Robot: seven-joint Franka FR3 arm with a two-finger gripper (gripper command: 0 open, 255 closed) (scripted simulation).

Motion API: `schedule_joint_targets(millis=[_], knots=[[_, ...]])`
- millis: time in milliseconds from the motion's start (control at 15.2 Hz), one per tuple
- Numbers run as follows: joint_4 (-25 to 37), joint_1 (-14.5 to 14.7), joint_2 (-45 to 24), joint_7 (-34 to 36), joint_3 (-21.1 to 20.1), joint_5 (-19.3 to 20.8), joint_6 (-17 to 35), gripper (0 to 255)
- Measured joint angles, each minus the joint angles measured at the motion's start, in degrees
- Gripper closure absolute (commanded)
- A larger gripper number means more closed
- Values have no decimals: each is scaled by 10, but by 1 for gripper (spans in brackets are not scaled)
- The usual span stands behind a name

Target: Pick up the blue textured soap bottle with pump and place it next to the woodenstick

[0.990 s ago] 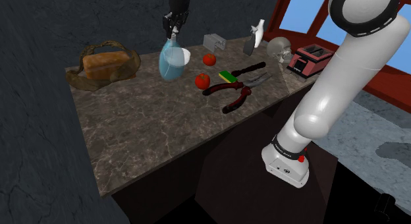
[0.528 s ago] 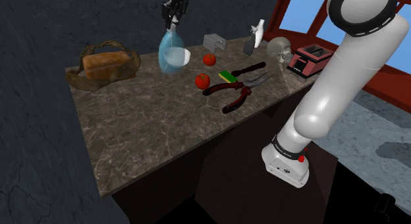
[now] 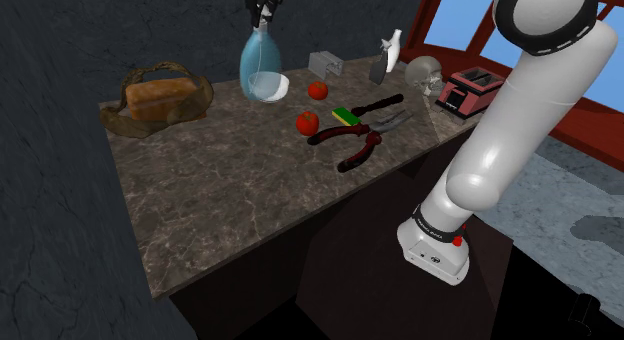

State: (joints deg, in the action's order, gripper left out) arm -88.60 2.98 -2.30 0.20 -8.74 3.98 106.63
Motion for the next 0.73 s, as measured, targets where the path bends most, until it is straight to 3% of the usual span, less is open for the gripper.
schedule_joint_targets(millis=[726], knots=[[132, 4, -35, -2, -2, 6, -97, 255]])
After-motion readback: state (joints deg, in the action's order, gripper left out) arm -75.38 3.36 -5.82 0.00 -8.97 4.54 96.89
